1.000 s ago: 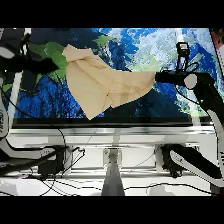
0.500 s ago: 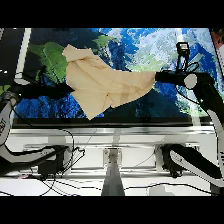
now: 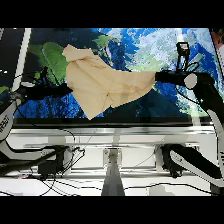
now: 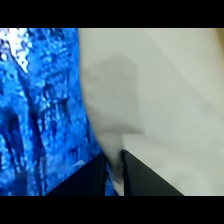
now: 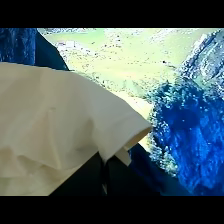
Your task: Fold the clothes and pants, and hang the long-sleeved shirts on hangers.
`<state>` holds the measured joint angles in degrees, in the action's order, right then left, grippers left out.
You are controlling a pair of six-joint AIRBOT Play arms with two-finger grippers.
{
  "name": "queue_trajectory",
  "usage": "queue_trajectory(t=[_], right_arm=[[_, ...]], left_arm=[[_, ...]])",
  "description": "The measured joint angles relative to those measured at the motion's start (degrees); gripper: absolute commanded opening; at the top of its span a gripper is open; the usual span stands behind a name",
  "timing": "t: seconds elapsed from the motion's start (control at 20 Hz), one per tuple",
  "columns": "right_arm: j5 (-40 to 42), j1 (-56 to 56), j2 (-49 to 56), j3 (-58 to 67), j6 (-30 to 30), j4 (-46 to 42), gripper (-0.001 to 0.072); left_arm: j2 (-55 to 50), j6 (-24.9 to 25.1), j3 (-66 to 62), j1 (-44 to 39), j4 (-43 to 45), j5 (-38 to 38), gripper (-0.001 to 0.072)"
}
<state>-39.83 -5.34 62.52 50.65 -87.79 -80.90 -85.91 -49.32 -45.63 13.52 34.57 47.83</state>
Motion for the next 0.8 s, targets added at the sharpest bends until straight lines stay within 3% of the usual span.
queue_trajectory(t=[0.2,0.35,0.55,0.65,0.8], right_arm=[[-0.7,0.0,-0.3,0.8,0.0,-0.1,0.0010],[-1.8,0.0,-1.7,4.1,0.1,-2.3,0.0010],[-2.9,0.0,-5.7,11.8,0.2,-6.7,0.0010],[-3.7,0.0,-8.9,16.3,0.3,-8.5,0.0010],[-4.4,0.0,-15.2,23.6,0.3,-9.9,0.0010]], left_arm=[[0.4,0.8,-1.8,-0.1,-1.6,4.0,0.0017],[2.4,1.6,-7.8,0.5,-3.5,14.9,0.0016],[8.5,2.0,-21.3,4.6,-13.0,29.6,0.0015],[13.1,2.1,-28.5,8.5,-19.1,32.0,0.0015],[22.1,2.2,-35.8,15.9,-27.1,28.4,0.0016]])
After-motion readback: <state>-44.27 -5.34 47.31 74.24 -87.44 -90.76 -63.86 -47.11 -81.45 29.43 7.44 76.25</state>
